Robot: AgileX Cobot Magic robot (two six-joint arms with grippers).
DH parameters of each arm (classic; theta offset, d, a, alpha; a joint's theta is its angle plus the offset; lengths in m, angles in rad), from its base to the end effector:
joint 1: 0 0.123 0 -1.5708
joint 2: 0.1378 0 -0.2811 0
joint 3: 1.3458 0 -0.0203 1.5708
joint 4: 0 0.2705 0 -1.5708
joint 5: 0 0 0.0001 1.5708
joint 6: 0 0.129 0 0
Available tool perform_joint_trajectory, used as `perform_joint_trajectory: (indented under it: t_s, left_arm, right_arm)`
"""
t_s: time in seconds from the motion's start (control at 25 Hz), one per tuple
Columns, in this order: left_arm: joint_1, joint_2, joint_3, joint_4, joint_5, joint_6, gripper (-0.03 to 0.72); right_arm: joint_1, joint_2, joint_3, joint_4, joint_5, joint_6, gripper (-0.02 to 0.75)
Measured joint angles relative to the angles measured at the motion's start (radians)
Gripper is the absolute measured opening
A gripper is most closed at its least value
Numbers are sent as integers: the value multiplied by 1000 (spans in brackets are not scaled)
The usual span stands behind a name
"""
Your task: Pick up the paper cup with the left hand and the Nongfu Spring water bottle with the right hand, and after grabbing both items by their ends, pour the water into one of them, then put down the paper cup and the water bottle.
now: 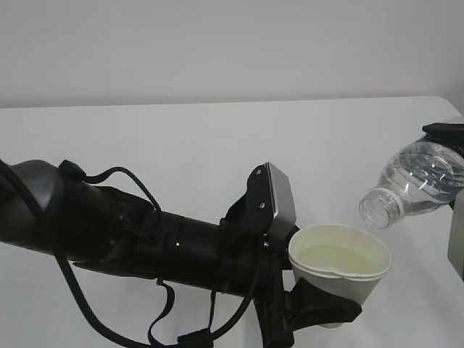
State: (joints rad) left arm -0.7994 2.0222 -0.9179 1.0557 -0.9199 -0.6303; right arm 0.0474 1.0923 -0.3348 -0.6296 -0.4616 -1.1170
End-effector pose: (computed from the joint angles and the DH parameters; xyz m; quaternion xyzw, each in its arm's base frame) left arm 0.2147 -0.3489 0.0973 0.5475 0.5957 -0.4498 0.3782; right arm 0.2481 0.0456 0.2004 -0.6586 0.4509 -0.3631 0.4807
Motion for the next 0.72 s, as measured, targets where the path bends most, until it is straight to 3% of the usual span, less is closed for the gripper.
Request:
perform_joint_trajectory:
  t_s: [0.72]
  left_arm:
    - [0, 0, 0, -53, 25, 0, 412]
  right_arm:
    - [0, 0, 0, -7, -46, 317, 435]
